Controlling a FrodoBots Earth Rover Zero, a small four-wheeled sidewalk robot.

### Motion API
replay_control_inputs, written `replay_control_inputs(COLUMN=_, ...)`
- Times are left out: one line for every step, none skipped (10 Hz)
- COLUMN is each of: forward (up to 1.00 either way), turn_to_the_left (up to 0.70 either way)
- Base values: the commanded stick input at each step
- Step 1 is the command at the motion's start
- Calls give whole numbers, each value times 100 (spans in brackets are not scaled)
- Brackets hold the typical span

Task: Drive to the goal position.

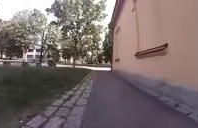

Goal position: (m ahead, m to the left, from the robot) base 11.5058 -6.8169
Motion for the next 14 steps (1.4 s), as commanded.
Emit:
replay_control_inputs(forward=44, turn_to_the_left=5)
replay_control_inputs(forward=44, turn_to_the_left=4)
replay_control_inputs(forward=44, turn_to_the_left=5)
replay_control_inputs(forward=44, turn_to_the_left=5)
replay_control_inputs(forward=44, turn_to_the_left=4)
replay_control_inputs(forward=44, turn_to_the_left=-19)
replay_control_inputs(forward=44, turn_to_the_left=-27)
replay_control_inputs(forward=44, turn_to_the_left=-27)
replay_control_inputs(forward=44, turn_to_the_left=-27)
replay_control_inputs(forward=44, turn_to_the_left=-27)
replay_control_inputs(forward=44, turn_to_the_left=-27)
replay_control_inputs(forward=44, turn_to_the_left=-27)
replay_control_inputs(forward=44, turn_to_the_left=-22)
replay_control_inputs(forward=44, turn_to_the_left=-6)
